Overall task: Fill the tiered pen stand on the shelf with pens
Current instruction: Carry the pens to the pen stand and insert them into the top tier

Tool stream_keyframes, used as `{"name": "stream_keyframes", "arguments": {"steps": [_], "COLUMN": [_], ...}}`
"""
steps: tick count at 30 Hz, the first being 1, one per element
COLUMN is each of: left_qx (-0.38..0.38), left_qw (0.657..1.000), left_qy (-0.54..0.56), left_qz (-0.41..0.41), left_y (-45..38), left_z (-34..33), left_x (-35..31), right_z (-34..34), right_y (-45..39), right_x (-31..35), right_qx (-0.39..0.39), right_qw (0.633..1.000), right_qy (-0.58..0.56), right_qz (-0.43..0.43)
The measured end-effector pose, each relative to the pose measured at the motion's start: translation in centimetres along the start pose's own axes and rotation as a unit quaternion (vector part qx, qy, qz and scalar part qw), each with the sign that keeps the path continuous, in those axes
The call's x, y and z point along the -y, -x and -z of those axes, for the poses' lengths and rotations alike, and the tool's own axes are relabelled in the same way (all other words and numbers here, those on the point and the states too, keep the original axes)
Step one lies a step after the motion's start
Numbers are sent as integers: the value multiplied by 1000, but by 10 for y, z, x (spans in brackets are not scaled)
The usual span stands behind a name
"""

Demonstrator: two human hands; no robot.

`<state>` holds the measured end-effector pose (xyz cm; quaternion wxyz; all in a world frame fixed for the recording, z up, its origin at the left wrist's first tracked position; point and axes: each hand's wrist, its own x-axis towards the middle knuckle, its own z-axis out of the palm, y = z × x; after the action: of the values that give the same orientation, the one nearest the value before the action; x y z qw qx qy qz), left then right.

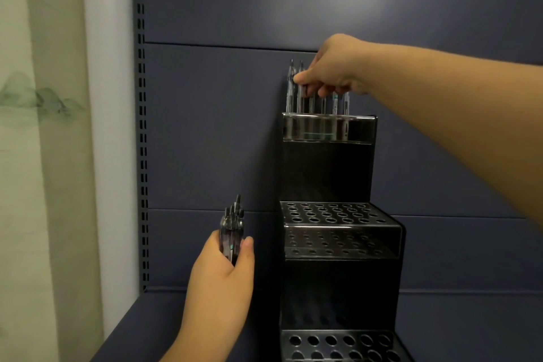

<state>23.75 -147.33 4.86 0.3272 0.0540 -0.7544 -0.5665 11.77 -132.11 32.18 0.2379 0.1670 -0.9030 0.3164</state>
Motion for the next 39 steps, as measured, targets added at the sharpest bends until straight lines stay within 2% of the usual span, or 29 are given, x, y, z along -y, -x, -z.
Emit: {"name": "stream_keyframes", "arguments": {"steps": [7,10,11,14,16,18,24,27,30,36,39], "left_qx": [-1,1,2,0,-2,6,-9,-31,-34,-31,-24], "left_qw": [1000,1000,1000,1000,999,999,995,992,995,996,997], "left_qy": [-10,-9,-7,-5,5,24,44,10,30,4,18], "left_qz": [-4,-14,-18,-31,-35,-35,-84,-122,-91,-84,-71], "left_y": [0,0,0,1,0,1,3,0,0,1,1], "left_z": [-1,-1,-2,-2,-2,-1,1,1,3,7,4], "left_x": [3,5,5,6,6,6,6,7,7,3,4], "right_z": [4,1,-5,-33,-54,-73,-112,-117,-122,-120,-102], "right_y": [20,53,69,119,150,171,190,192,190,181,168], "right_x": [-6,-4,-3,0,-1,-3,4,11,14,9,9], "right_qx": [-29,-105,-109,-30,48,87,16,3,6,64,26], "right_qw": [999,989,986,976,969,958,906,920,937,973,987], "right_qy": [17,39,39,106,136,165,286,270,235,125,35], "right_qz": [13,92,124,189,200,217,310,285,259,184,153]}}
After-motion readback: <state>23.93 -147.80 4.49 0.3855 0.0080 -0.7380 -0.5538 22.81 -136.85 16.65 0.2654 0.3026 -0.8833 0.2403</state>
